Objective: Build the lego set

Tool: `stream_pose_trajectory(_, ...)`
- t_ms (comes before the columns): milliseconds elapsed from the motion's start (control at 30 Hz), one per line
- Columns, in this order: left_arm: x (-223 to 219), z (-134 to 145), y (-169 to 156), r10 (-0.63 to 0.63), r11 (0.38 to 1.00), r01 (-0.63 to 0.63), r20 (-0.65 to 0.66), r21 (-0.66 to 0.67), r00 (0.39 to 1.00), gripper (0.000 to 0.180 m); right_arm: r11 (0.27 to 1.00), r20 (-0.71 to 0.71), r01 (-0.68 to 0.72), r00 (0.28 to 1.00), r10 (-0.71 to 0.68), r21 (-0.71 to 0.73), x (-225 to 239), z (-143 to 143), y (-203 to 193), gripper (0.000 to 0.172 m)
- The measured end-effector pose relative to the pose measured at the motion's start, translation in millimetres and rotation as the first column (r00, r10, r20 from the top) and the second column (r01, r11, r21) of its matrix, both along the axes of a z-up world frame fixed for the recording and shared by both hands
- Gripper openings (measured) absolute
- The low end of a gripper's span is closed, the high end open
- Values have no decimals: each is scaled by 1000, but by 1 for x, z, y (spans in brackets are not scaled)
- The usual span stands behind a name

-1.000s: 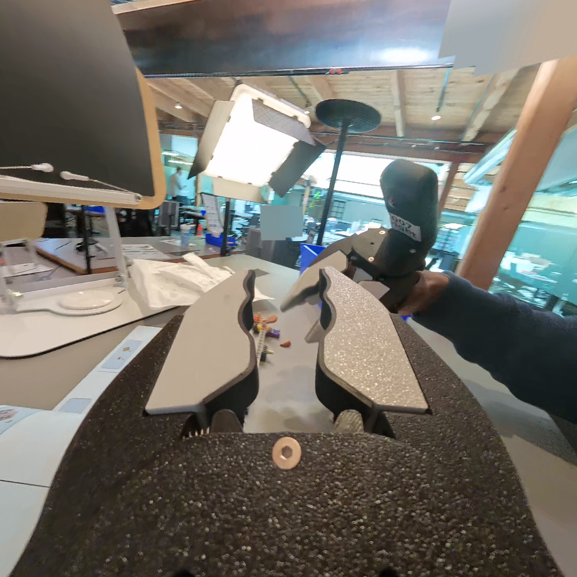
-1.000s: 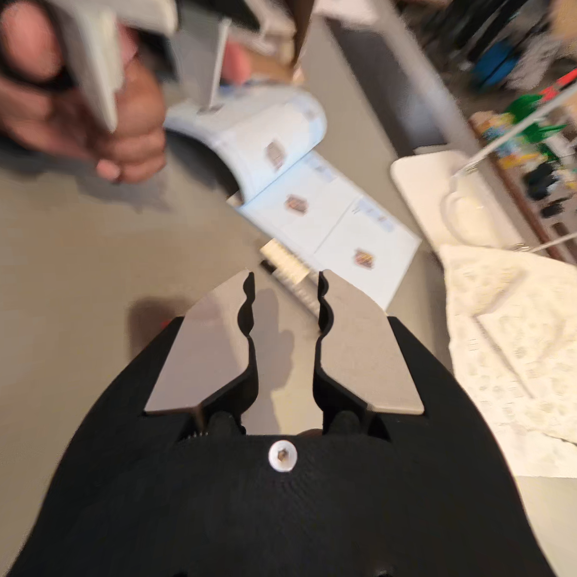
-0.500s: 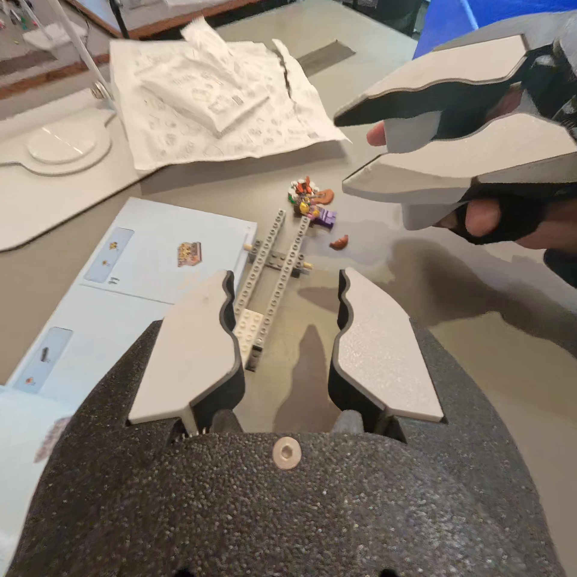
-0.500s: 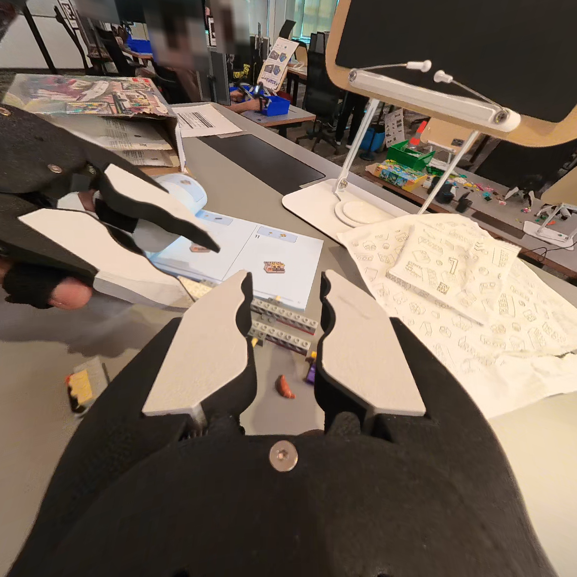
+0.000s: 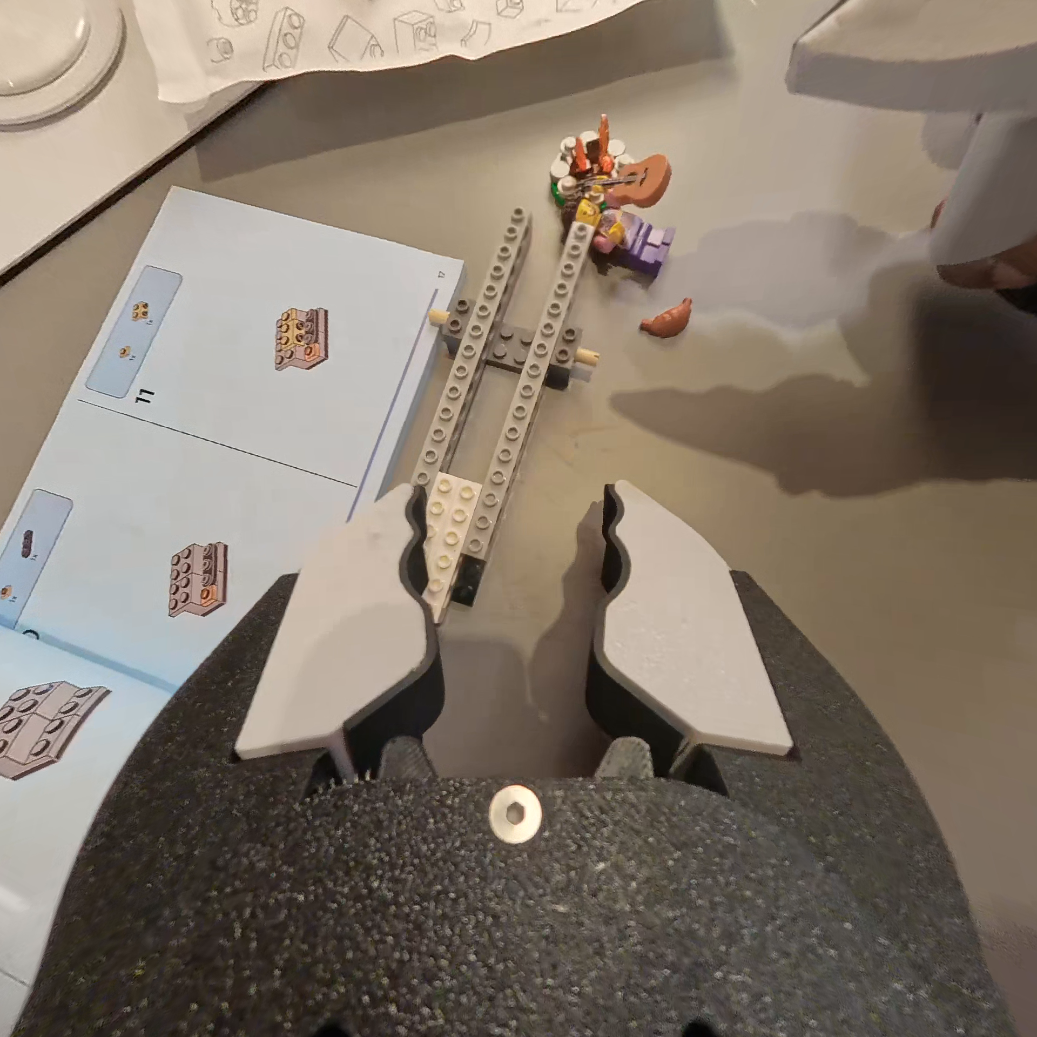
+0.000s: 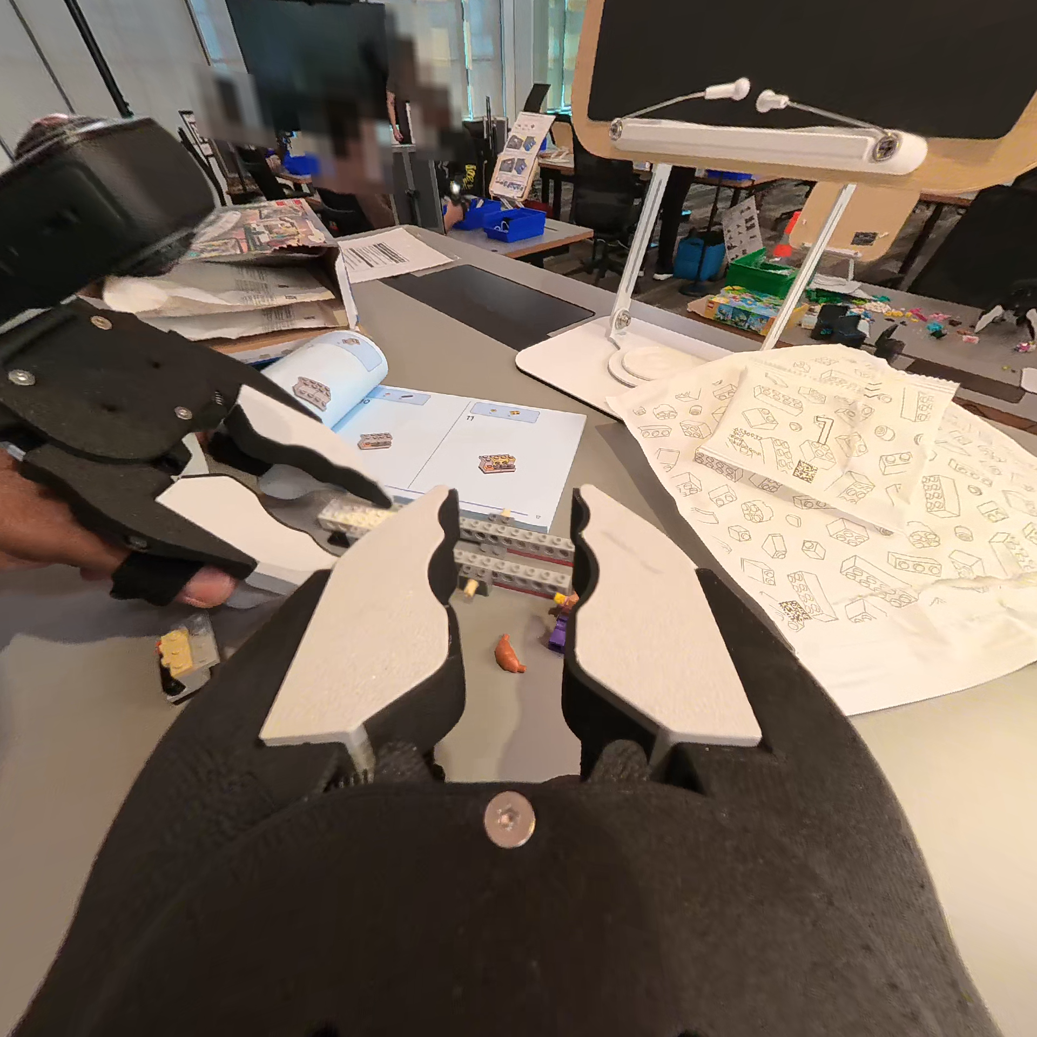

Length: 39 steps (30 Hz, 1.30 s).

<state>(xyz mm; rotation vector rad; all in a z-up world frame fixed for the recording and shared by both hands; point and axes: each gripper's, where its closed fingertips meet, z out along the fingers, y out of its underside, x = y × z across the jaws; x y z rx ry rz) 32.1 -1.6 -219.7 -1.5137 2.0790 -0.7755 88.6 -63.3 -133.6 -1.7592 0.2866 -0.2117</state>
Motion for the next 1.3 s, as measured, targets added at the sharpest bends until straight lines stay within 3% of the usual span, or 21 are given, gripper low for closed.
stream_pose_trajectory(400, -4, 4, -53, -146, 986, 143, -35, -87, 989, 57, 999, -4, 18, 1000, -18, 45, 7, 10, -10, 38)
stream_pose_trajectory(567, 12, 13, -49, -92, 989, 91, 3, -116, 996, 57, 998, -4, 24, 1000, -24, 58, 8, 12, -13, 37)
stream_pose_trajectory(700, 23, -1, -42, -41, 994, 35, -59, -102, 997, 57, 997, -2, 32, 999, -32, 66, 10, 13, -15, 37)
stream_pose_trajectory(833, 19, -7, -56, -83, 990, 72, -96, -118, 992, 46, 996, 0, 41, 999, -41, 79, 12, 16, -18, 36)
stream_pose_trajectory(1167, 8, -7, -96, -234, 970, 218, -163, -111, 958, 47, 993, -7, 59, 998, -59, 102, 15, 22, -24, 36)
stream_pose_trajectory(1300, 7, 3, -90, -221, 970, 206, -116, -130, 968, 50, 995, -5, 57, 998, -57, 78, 15, 19, -24, 36)
